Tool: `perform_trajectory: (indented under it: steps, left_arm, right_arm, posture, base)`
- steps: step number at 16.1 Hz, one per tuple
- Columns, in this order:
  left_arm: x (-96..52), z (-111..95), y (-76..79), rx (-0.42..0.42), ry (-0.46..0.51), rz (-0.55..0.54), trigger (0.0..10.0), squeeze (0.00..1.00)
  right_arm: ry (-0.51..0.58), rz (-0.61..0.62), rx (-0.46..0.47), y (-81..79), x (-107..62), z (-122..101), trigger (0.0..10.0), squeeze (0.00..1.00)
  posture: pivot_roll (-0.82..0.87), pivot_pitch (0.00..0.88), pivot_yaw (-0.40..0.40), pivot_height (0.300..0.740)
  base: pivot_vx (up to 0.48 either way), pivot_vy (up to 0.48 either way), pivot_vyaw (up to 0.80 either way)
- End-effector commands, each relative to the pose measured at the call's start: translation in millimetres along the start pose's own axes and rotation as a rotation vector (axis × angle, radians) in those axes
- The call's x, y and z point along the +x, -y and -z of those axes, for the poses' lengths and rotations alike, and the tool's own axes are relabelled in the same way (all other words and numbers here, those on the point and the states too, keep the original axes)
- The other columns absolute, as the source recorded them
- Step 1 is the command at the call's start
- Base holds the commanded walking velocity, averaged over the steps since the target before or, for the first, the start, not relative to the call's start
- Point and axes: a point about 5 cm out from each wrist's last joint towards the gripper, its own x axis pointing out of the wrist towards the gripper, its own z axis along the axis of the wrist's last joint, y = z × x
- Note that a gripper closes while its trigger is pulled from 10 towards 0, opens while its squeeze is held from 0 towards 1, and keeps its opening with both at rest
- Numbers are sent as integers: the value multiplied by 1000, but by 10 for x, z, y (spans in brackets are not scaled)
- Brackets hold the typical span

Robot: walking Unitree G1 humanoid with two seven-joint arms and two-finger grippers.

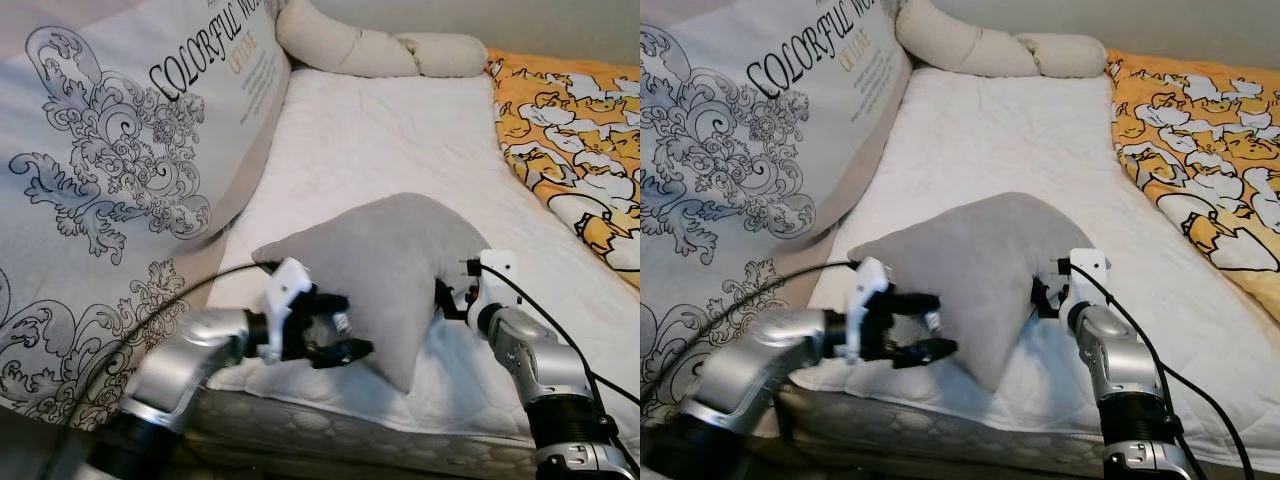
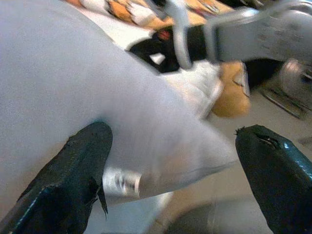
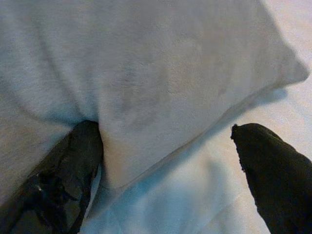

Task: Clean up the room

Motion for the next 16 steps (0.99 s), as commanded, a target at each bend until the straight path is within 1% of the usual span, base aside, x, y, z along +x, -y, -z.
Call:
perform_trajectory:
  steps: [1, 2, 4, 5, 6, 7, 8, 9, 10, 11, 12, 13, 14, 15, 16]
  left_arm:
    - [-89, -58, 10, -5, -13, 36, 10000, 627]
    - [-248, -45, -3, -26, -69, 63, 10000, 1000]
    - [-462, -48, -25, -6, -136, 72, 10000, 1000]
    - [-514, -53, -36, -3, -148, 71, 10000, 1000]
    - [-663, -121, -135, -23, -127, 38, 10000, 1000]
    - [-732, -192, -236, -41, -80, -5, 10000, 1000]
    - [-741, -259, -314, -68, -10, -31, 10000, 1000]
    - [-742, -369, -432, -125, 111, -49, 10000, 1000]
    - [-739, -406, -475, -143, 151, -55, 10000, 1000]
    - [-698, -472, -606, -174, 226, -101, 10000, 1000]
    - [-598, -520, -756, -172, 270, -185, 10000, 1000]
    - [-462, -506, -882, -157, 245, -270, 10000, 1000]
    - [-409, -492, -916, -150, 228, -294, 10000, 1000]
    - [-317, -475, -958, -145, 211, -322, 10000, 1000]
    - [-41, -404, -1048, -152, 174, -413, 10000, 1000]
  right_arm:
    - [10, 19, 9, 55, 5, -13, 10000, 0]
    - [6, 13, 14, 44, 23, 30, 10000, 0]
    - [4, 9, 25, 37, 33, 79, 10000, 0]
    - [4, 11, 29, 38, 29, 88, 10000, 0]
    - [5, 16, 37, 46, 13, 106, 10000, 0]
    - [7, 20, 43, 58, 1, 114, 10000, 0]
    - [9, 24, 48, 72, -9, 120, 10000, 0]
    - [12, 36, 63, 111, -34, 139, 10000, 0]
    - [14, 41, 69, 129, -44, 148, 10000, 0]
    - [16, 55, 83, 178, -74, 173, 10000, 0]
    - [17, 71, 98, 236, -110, 194, 10000, 0]
    - [22, 85, 113, 300, -142, 209, 10000, 0]
    - [24, 88, 119, 324, -153, 213, 10000, 0]
    - [34, 87, 134, 358, -177, 213, 10000, 0]
    - [87, 48, 199, 419, -271, 218, 10000, 0]
  posture:
    - [-6, 0, -12, 740]
    - [-10, 0, -5, 740]
    - [-19, 0, 7, 740]
    - [-23, 0, 11, 740]
    - [-28, 0, 15, 740]
    - [-31, 0, 21, 740]
    - [-35, 0, 24, 740]
    - [-41, 0, 29, 740]
    - [-43, 0, 31, 740]
    - [-46, 0, 34, 740]
    - [-49, 0, 36, 740]
    - [-54, 0, 37, 740]
    - [-55, 0, 37, 740]
    - [-56, 0, 34, 740]
    - [-69, 0, 41, 740]
  base:
    - [0, 0, 0]
    - [0, 0, 0]
    - [0, 0, 0]
    - [0, 0, 0]
    - [0, 0, 0]
    - [0, 0, 0]
    - [0, 0, 0]
    - [0, 0, 0]
    - [0, 0, 0]
    - [0, 0, 0]
    - [0, 0, 0]
    - [0, 0, 0]
    - [0, 0, 0]
    - [0, 0, 0]
    - [0, 0, 0]
